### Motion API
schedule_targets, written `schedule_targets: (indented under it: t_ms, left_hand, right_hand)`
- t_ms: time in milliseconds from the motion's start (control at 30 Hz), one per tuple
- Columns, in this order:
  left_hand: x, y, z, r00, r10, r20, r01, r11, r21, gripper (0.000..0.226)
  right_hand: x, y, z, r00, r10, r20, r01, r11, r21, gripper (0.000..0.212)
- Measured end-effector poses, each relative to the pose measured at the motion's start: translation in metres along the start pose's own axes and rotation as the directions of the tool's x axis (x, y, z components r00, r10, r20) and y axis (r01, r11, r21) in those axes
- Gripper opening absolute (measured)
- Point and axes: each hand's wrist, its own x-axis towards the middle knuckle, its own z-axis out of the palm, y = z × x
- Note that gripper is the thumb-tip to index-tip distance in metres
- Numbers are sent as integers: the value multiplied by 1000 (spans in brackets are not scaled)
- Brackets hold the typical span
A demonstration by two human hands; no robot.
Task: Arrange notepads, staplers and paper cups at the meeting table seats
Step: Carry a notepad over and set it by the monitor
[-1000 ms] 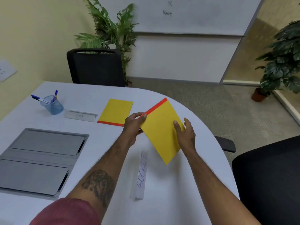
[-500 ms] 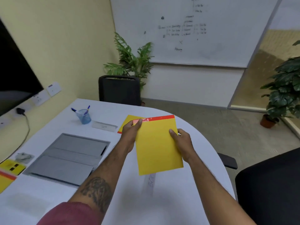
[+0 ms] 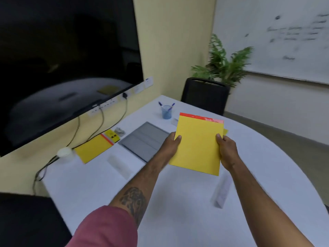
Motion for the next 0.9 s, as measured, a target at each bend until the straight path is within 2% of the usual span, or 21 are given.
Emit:
schedule_targets:
  t_ms: [133, 333, 433, 533, 633, 767, 900]
  left_hand:
    - [-14, -22, -75, 996, 2, -93, -4, 1000, -14, 41]
    - [-22, -70, -196, 995, -17, -99, 16, 1000, -8, 46]
    - [-19, -94, -245, 994, -47, -99, 51, 998, 35, 45]
    - [-10, -123, -288, 986, -84, -142, 106, 982, 155, 52]
    - [-3, -158, -328, 985, -83, -151, 136, 914, 382, 52]
    - [-1, -212, -374, 963, -67, -262, 192, 851, 489, 48]
    - [-2, -278, -401, 947, -78, -313, 274, 708, 651, 53]
  right_hand:
    - [-15, 7, 72, 987, 36, 154, -33, 999, -24, 22]
    - [-33, 26, 166, 911, 125, 392, -63, 984, -169, 24]
    - [-37, 45, 210, 867, 194, 459, -108, 972, -207, 24]
    - [-37, 67, 258, 872, 221, 437, -157, 972, -177, 25]
    - [-35, 89, 302, 881, 250, 403, -210, 967, -141, 23]
    - [-27, 114, 344, 907, 275, 319, -258, 961, -97, 24]
    - [-12, 134, 373, 925, 291, 245, -280, 957, -81, 25]
